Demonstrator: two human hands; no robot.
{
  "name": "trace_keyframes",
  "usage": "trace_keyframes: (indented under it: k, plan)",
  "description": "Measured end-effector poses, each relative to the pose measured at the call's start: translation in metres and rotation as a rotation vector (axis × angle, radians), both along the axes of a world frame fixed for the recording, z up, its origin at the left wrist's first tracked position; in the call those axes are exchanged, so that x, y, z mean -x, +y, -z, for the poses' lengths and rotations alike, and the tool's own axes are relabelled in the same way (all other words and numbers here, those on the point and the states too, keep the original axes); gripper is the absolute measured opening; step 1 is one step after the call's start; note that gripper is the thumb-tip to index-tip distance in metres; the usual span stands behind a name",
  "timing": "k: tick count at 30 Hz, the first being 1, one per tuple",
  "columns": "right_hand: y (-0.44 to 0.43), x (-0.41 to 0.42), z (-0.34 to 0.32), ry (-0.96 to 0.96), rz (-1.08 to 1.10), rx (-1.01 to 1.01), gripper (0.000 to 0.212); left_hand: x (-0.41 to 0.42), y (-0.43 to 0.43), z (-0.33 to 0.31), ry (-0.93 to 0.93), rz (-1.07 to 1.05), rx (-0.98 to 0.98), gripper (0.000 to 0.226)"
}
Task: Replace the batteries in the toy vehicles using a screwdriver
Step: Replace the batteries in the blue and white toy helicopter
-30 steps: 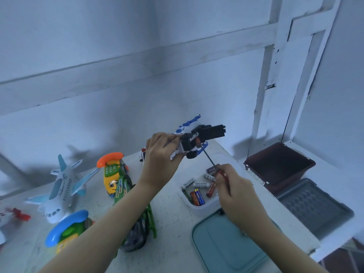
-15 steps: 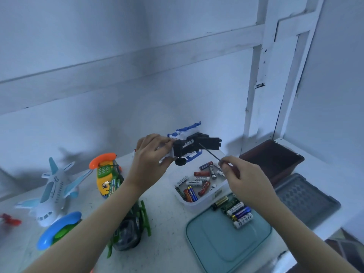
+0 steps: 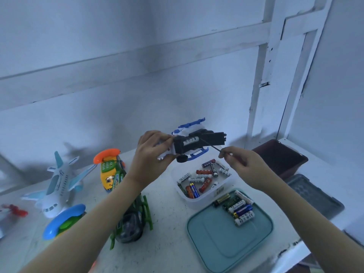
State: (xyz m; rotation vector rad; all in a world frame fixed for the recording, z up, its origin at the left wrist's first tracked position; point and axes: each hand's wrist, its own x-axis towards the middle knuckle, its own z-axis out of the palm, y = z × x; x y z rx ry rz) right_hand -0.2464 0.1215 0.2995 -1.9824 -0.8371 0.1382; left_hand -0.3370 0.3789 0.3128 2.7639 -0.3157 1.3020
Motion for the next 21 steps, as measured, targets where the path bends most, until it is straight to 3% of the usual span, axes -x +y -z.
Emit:
trace_keyframes:
  k: [4,10,21]
  plan:
    - [-0.011,-0.004,0.001,-0.007,-0.068,0.076,0.025,0.0,0.007,-0.002,-0.019,-0.031,0.014,0.036]
    - [-0.013,-0.007,-0.003,-0.072,-0.035,0.254,0.017,-0.004,0.01,-0.003,-0.053,-0.042,-0.135,0.029]
    - [0.019,0.013,-0.018,0.017,-0.101,0.104,0.021,-0.005,-0.002,0.002,-0.064,-0.002,-0.141,0.026]
